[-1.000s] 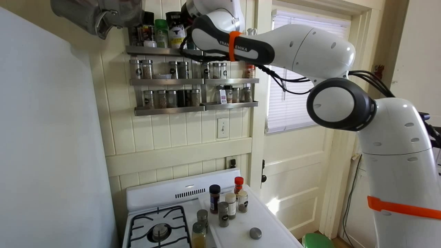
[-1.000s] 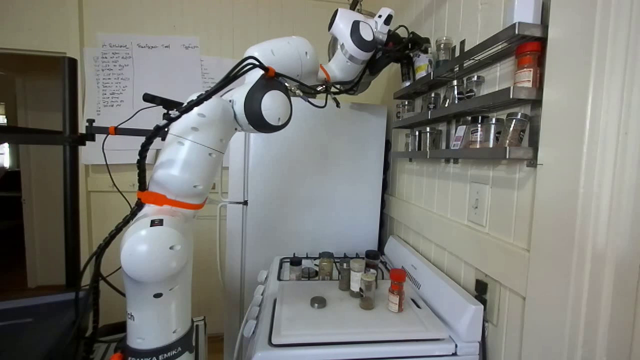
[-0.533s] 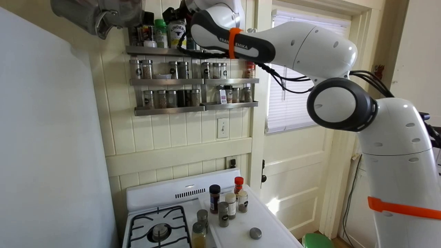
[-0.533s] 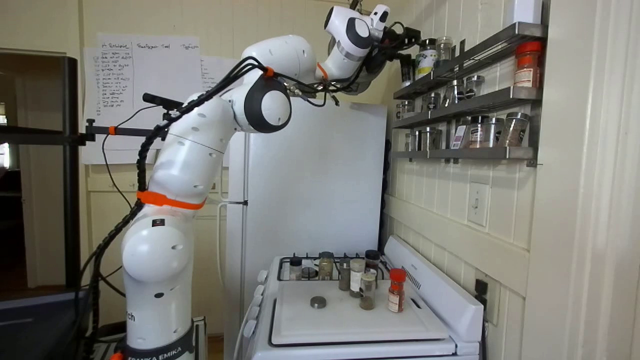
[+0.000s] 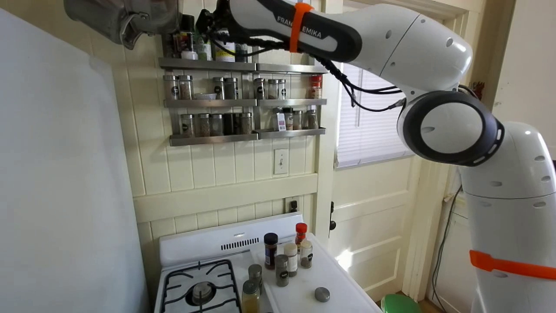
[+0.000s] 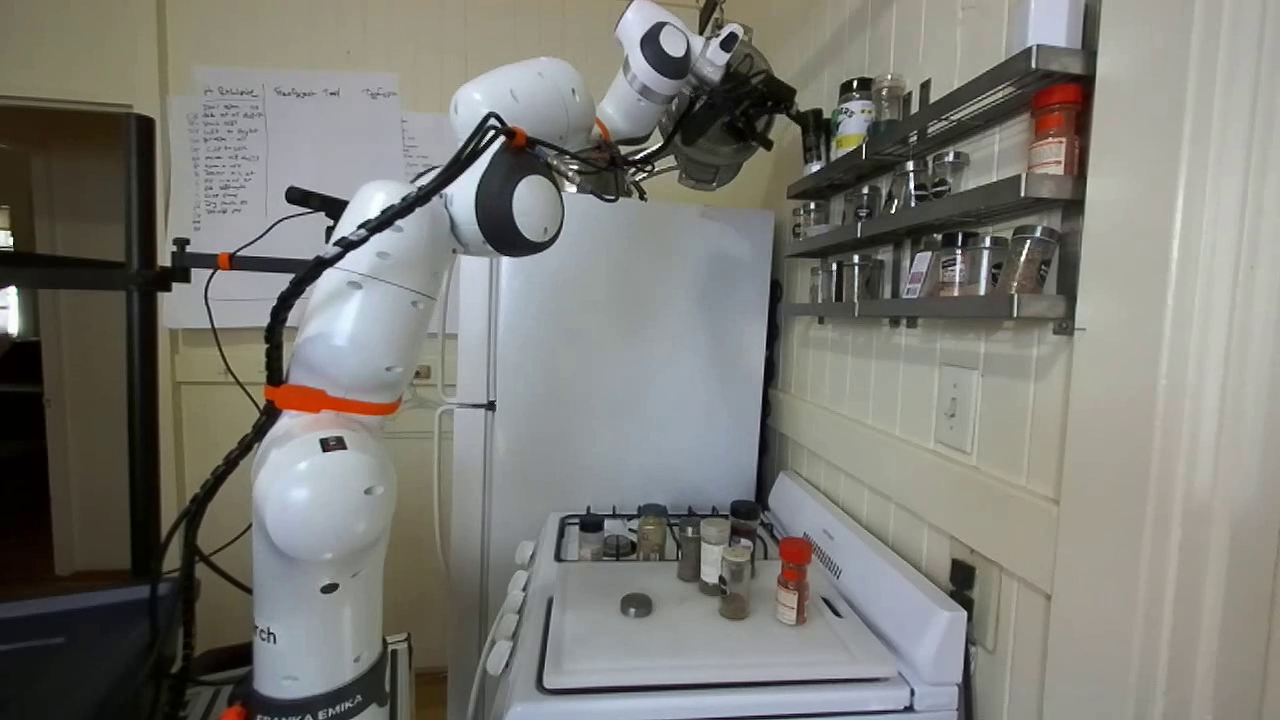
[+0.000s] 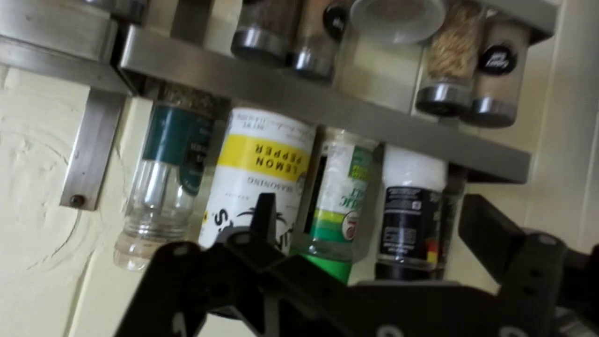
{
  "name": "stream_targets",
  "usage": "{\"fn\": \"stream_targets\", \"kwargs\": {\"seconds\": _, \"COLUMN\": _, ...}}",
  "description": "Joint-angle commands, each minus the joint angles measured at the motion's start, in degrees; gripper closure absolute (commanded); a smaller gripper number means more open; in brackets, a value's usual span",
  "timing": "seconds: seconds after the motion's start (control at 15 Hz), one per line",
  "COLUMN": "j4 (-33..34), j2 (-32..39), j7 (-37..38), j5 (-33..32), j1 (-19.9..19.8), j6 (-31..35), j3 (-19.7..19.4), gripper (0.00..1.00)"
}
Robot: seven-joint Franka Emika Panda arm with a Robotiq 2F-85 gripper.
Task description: Place the large jar from the stovetop on the topmost shelf.
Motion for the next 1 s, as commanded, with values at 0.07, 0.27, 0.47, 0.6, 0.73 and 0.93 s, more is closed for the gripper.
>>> {"fn": "stream_targets", "kwargs": {"seconds": 0.07, "j4": -2.89, "j2": -6.14, "j7": 0.17, "j5": 1.09, "j1": 3.48, "j6": -20.08, "j3": 1.97, "gripper": 0.00}}
{"fn": "stream_targets", "kwargs": {"seconds": 0.27, "j4": -8.07, "j2": -12.17, "j7": -1.61, "j5": 5.45, "j1": 1.86, "j6": -30.65, "j3": 2.54, "gripper": 0.00}}
{"fn": "stream_targets", "kwargs": {"seconds": 0.47, "j4": -16.37, "j2": -17.85, "j7": -6.51, "j5": 14.95, "j1": -1.25, "j6": -31.97, "j3": 0.87, "gripper": 0.00}}
{"fn": "stream_targets", "kwargs": {"seconds": 0.6, "j4": -21.51, "j2": -20.19, "j7": -10.75, "j5": 19.23, "j1": -2.12, "j6": -28.61, "j3": -0.58, "gripper": 0.00}}
{"fn": "stream_targets", "kwargs": {"seconds": 0.73, "j4": -26.83, "j2": -22.29, "j7": -12.41, "j5": 23.40, "j1": -2.68, "j6": -27.19, "j3": -2.07, "gripper": 0.00}}
{"fn": "stream_targets", "kwargs": {"seconds": 0.93, "j4": -35.01, "j2": -24.80, "j7": -15.32, "j5": 26.11, "j1": -3.00, "j6": -22.48, "j3": -4.19, "gripper": 0.00}}
